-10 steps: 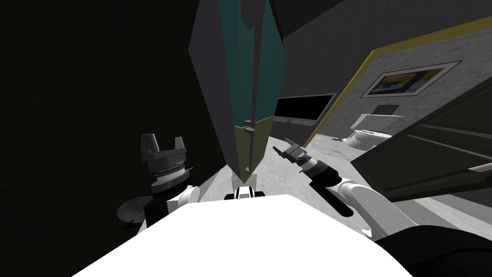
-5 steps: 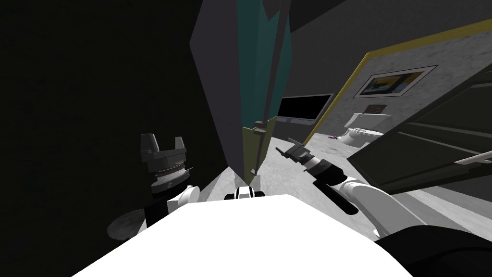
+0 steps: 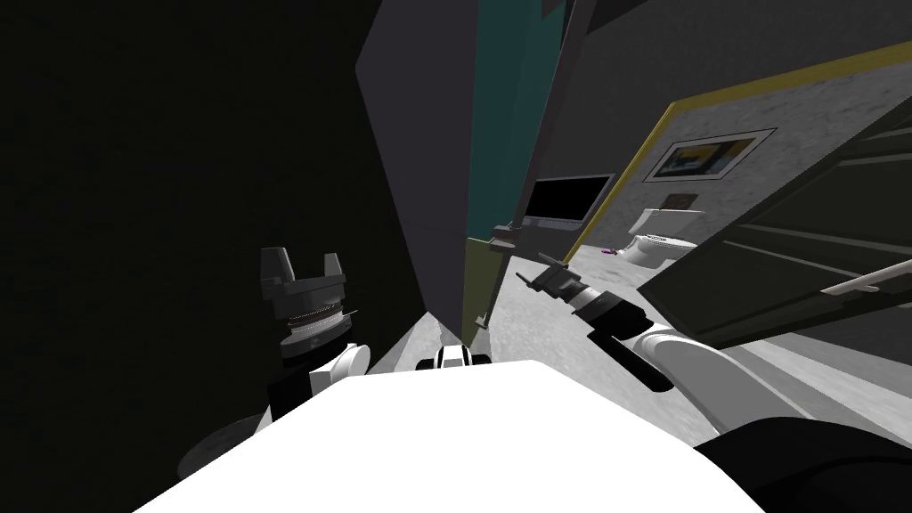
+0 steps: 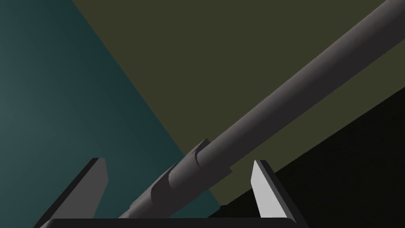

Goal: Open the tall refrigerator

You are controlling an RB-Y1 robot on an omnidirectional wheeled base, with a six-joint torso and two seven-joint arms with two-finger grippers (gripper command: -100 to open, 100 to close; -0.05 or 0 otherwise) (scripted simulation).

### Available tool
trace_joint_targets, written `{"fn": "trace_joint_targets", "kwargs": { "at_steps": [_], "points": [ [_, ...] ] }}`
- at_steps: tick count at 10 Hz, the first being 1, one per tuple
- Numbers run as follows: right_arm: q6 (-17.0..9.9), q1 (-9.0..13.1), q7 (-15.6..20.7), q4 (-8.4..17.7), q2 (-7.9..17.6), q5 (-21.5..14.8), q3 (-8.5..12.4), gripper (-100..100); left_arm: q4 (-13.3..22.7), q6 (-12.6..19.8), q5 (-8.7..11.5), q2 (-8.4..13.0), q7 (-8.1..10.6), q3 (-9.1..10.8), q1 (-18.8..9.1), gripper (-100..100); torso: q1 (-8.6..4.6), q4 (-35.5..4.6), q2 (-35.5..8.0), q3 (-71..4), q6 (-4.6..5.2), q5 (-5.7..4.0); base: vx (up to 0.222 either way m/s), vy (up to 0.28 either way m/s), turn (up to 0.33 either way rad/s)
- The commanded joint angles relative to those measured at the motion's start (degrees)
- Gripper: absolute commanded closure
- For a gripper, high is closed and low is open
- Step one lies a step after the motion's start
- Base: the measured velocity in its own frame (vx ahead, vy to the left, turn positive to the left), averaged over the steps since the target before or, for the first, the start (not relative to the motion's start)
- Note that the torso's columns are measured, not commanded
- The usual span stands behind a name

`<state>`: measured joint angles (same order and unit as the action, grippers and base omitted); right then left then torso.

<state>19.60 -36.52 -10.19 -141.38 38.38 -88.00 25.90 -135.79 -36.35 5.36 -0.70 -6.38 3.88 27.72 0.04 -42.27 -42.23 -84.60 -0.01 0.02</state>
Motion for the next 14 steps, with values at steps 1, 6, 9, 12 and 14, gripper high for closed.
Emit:
{"fn": "trace_joint_targets", "kwargs": {
  "at_steps": [1,6,9,12,14],
  "points": [
    [-1.2,-0.4,0.3,0.3,3.0,-4.1,1.2,-100,0.0,0.0,0.0,0.0,0.0,0.0,0.0,0,-0.08,0.0,0.0,0.0,0.01,-0.04,0.064,0.186,-0.078],
    [-1.4,-0.9,-0.8,-0.2,6.4,-6.9,3.4,-100,0.0,0.0,0.0,0.0,0.0,0.01,0.0,0,-0.29,0.0,-0.2,0.1,0.0,-0.1,0.057,0.107,-0.057],
    [-1.8,-0.9,-0.3,-0.6,6.4,-6.8,2.2,100,0.0,0.0,0.0,0.0,0.0,0.02,0.0,0,-0.02,0.0,0.0,0.0,-0.11,-0.02,0.011,-0.03,0.02],
    [-2.0,-0.7,-0.4,-1.2,6.9,-6.9,1.5,100,0.0,0.0,0.0,0.0,0.0,0.03,0.0,0,-0.59,0.0,0.3,-0.3,-0.08,0.03,-0.048,-0.237,0.099],
    [-2.2,-0.5,-0.6,-2.5,7.8,-7.1,0.1,100,0.0,0.0,0.0,0.0,0.0,0.04,0.0,0,-0.4,0.0,0.5,-0.4,-0.12,0.06,-0.11,-0.323,0.161]
  ]
}}
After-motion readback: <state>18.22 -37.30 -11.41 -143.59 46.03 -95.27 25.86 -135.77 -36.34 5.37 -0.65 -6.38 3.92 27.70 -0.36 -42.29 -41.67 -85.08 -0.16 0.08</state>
